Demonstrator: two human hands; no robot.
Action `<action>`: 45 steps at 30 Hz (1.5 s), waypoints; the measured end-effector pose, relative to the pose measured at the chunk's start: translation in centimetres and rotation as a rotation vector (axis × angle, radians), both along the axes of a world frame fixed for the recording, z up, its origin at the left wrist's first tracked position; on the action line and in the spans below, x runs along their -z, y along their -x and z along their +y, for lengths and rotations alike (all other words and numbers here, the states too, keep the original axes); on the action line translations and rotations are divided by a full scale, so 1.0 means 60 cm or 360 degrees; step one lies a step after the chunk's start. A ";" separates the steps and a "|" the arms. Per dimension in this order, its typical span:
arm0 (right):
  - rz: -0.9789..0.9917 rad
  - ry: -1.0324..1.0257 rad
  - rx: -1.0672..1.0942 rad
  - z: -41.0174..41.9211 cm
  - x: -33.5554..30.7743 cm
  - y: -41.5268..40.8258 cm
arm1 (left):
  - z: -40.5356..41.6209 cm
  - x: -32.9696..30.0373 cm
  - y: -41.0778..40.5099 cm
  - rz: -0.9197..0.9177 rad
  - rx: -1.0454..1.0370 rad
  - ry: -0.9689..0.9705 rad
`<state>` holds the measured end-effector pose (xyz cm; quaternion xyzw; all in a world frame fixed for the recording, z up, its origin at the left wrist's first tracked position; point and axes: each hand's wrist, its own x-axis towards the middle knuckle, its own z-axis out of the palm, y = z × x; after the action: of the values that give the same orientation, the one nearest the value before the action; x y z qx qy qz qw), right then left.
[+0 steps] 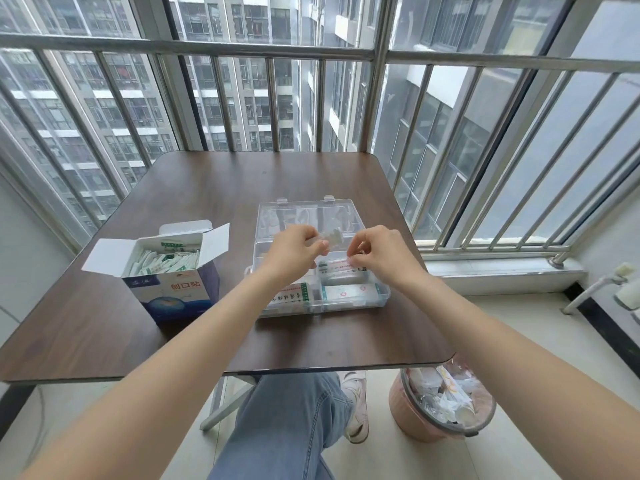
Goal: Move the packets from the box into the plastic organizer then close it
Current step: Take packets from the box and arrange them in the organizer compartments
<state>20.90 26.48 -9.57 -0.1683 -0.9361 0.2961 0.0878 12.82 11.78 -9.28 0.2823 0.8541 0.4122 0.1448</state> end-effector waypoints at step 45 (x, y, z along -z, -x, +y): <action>-0.0213 -0.0213 0.0006 0.002 0.000 -0.012 | 0.031 0.022 0.003 0.0712 0.0240 0.0704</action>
<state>21.61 26.58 -9.59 -0.1834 -0.9572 0.2209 0.0366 12.62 13.62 -10.62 0.3901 0.9103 0.1323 0.0415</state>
